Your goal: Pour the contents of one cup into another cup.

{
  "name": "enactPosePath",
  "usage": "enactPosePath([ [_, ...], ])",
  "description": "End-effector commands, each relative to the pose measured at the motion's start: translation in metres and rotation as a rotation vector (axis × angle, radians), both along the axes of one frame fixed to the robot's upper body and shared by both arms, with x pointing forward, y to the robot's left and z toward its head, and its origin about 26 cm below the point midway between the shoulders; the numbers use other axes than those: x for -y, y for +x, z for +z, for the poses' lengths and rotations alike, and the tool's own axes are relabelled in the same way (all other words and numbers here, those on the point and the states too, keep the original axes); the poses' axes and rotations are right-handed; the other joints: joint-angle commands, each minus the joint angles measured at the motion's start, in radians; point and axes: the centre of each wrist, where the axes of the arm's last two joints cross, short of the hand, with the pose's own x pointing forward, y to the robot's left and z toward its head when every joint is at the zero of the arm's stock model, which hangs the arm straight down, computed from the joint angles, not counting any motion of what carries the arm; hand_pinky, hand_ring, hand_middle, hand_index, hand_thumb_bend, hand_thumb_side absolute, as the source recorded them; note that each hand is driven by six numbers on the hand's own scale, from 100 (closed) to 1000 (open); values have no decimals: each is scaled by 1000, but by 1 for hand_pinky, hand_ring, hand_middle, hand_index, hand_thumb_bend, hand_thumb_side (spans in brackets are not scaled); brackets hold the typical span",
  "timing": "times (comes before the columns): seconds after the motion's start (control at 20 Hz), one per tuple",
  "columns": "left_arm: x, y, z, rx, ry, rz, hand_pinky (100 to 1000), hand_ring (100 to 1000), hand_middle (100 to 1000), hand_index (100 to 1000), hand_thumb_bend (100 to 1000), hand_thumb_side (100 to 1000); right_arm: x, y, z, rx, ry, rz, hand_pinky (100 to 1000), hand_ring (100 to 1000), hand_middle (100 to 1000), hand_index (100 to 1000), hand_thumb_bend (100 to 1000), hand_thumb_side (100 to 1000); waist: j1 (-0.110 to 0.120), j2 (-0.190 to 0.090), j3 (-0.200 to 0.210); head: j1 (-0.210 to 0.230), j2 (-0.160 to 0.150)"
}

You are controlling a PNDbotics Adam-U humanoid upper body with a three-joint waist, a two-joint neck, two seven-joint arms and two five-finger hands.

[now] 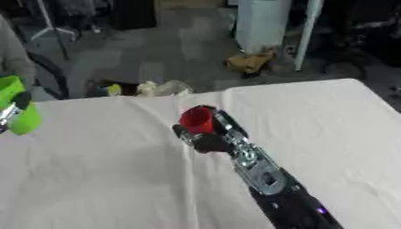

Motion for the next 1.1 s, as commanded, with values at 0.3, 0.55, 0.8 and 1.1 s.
enactPosePath([
  [0.3,1,17,-32,-5,20,87,405,355,490,711,390,491,17,3,8,60,30,-163,499,413,338,510,100,277,1,-9,-10,11,2],
  [0.55,7,23,-56,-34,92,101,432,388,511,722,439,501,21,3,-5,50,13,-218,506,425,346,517,100,305,1,-7,-13,15,2],
  [0.8,11,24,-77,-60,141,104,451,419,534,736,482,505,25,3,-15,48,-11,-250,514,444,348,519,100,306,-2,-4,-16,17,0],
  [1.1,15,20,-97,-69,179,91,474,459,566,751,520,511,27,1,-26,38,-47,-262,534,511,355,526,100,317,-4,0,-19,16,-2],
])
